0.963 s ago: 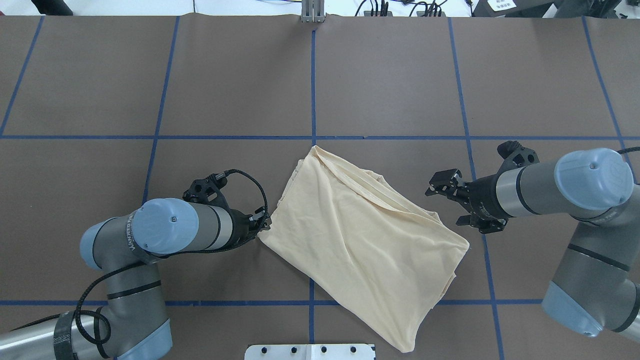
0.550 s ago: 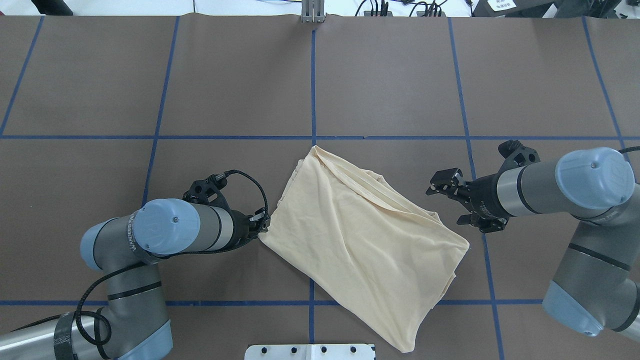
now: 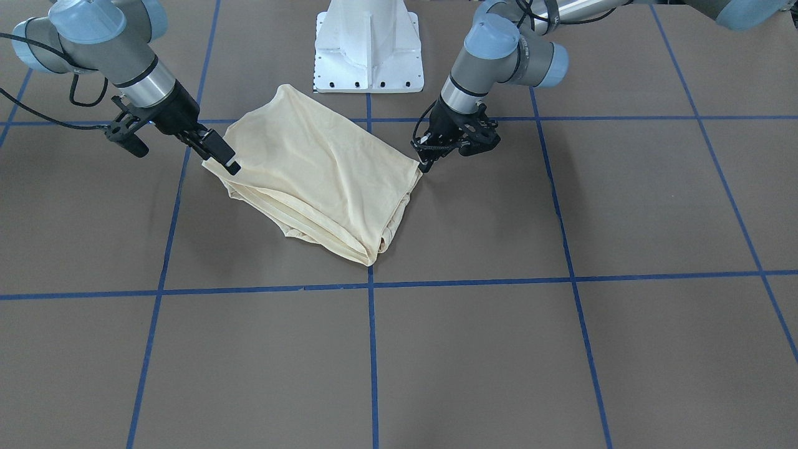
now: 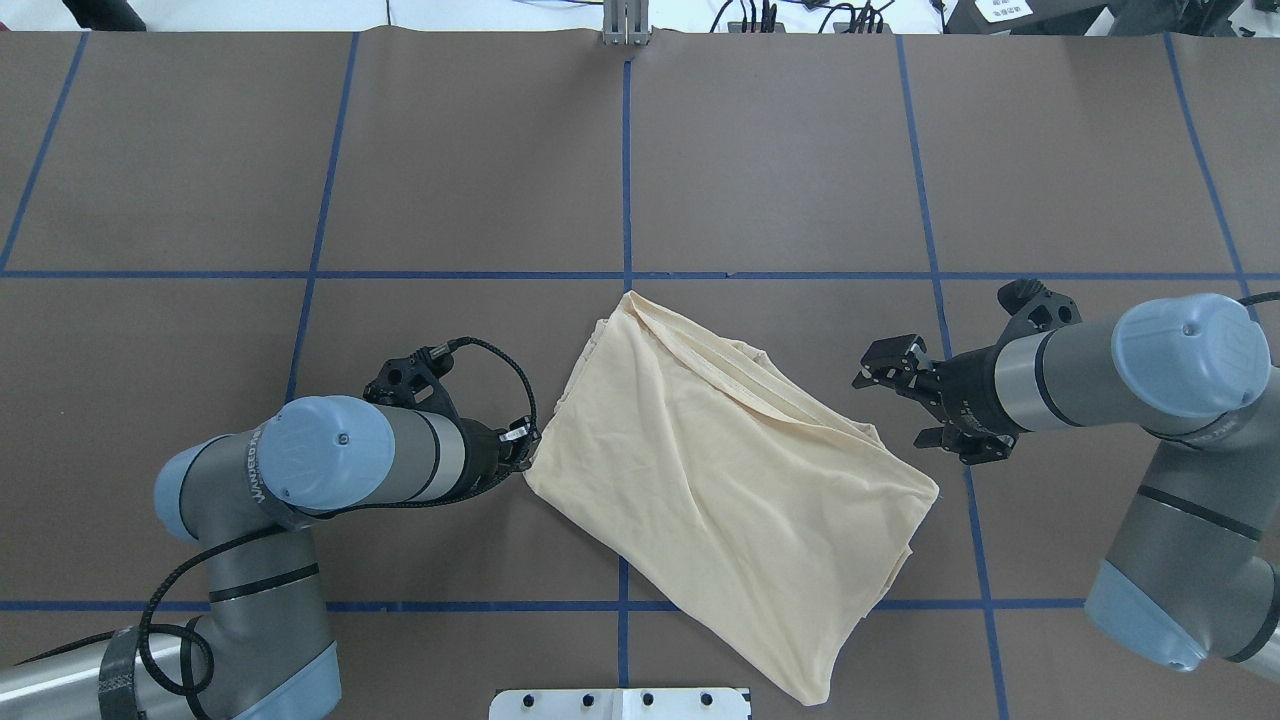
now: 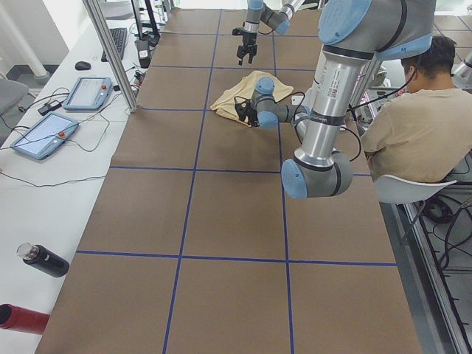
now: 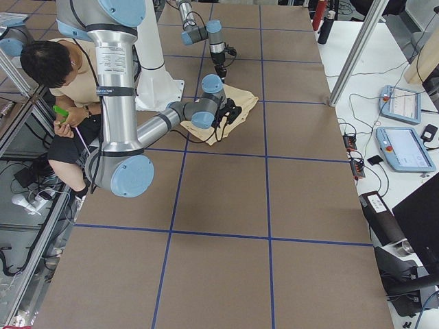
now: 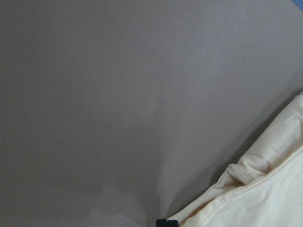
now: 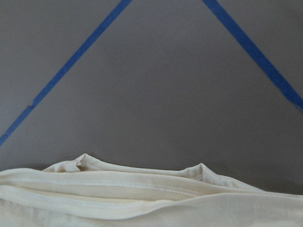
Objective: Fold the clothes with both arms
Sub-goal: 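Hold the shirt with both grippers and turn it square, farther from the robot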
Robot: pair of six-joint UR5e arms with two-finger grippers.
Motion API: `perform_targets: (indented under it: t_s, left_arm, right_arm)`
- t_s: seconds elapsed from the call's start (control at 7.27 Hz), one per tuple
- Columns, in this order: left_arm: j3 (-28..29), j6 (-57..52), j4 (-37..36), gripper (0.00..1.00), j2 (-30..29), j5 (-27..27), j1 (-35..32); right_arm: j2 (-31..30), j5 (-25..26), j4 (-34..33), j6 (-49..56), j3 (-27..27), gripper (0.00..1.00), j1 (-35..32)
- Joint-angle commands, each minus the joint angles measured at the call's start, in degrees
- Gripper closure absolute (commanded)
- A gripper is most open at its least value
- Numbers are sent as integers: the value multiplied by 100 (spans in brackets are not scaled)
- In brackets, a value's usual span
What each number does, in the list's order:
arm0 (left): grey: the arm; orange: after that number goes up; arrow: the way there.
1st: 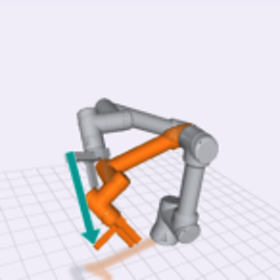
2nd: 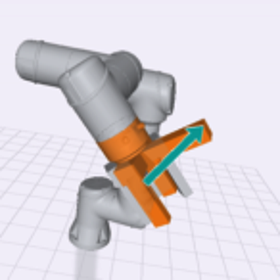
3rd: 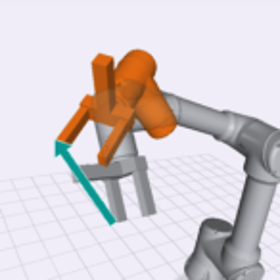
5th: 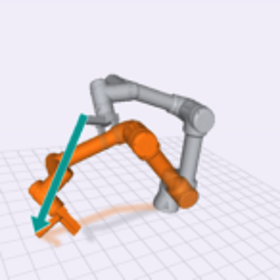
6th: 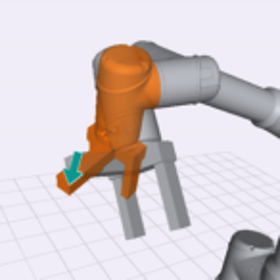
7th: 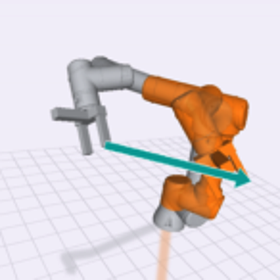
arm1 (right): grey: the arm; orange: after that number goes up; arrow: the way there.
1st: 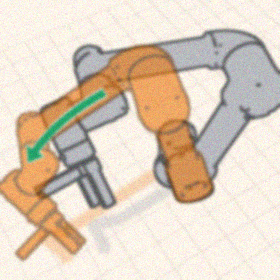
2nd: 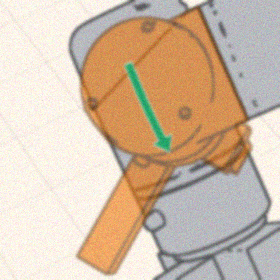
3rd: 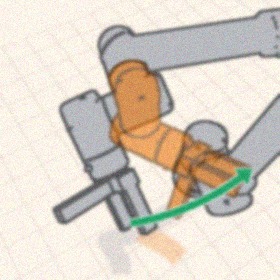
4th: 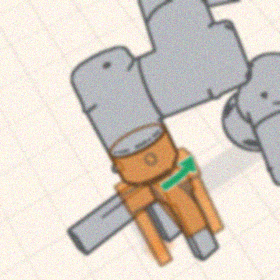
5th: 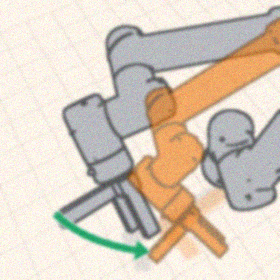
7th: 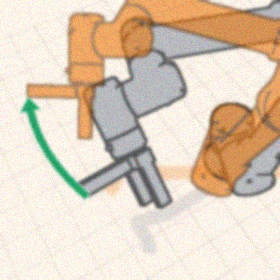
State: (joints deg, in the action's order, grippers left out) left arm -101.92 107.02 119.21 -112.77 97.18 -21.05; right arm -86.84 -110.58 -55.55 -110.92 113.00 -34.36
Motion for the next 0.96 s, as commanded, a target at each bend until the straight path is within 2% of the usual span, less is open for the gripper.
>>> perform_targets:
  t_s: [0.0,0.14,0.41,0.83]
  left_arm:
    - [-371,-92,-352,100,27,29,-39]
    - [-355,-224,-372,100,114,20,-109]
    - [-198,-1441,-372,100,325,37,-905]
    - [819,-2295,-31,100,-234,37,-1829]
  right_arm:
    - [-9,1,0,0,-6,0,-1]
    - [-9,1,-9,0,-6,0,-35]
    - [9,10,-148,0,3,0,-79]
    - [149,19,-193,-26,-6,0,-97]
